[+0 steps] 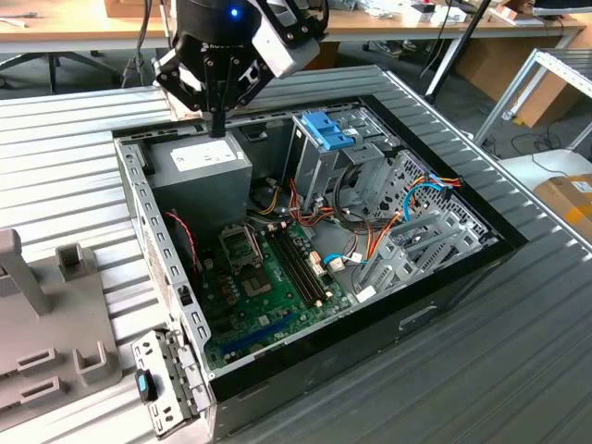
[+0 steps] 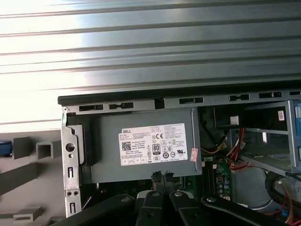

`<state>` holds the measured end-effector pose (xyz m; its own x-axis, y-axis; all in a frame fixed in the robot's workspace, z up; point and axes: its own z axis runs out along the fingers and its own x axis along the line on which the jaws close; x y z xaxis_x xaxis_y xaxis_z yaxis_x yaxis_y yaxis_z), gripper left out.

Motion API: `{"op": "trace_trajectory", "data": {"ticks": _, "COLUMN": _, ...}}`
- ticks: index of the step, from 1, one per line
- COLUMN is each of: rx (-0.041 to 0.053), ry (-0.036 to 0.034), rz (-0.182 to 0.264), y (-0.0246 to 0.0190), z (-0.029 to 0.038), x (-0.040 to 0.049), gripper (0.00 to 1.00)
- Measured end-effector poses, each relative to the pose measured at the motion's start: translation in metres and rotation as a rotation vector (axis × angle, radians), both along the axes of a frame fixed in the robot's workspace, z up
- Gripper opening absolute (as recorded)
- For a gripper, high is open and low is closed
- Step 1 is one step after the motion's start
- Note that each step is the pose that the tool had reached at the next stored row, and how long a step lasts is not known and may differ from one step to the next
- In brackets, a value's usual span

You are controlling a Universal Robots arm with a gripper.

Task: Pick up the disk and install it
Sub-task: 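Reach for the disk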

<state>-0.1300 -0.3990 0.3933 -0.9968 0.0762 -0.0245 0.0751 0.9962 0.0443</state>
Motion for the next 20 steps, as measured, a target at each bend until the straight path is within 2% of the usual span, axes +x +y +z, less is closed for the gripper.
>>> {"op": "trace_trajectory", "data": {"ticks": 20, "rx": 0.0000, "ry": 0.0000, "rz": 0.000, "y": 0.0000, "z": 0.0000, "x": -0.0220, "gripper": 0.11}}
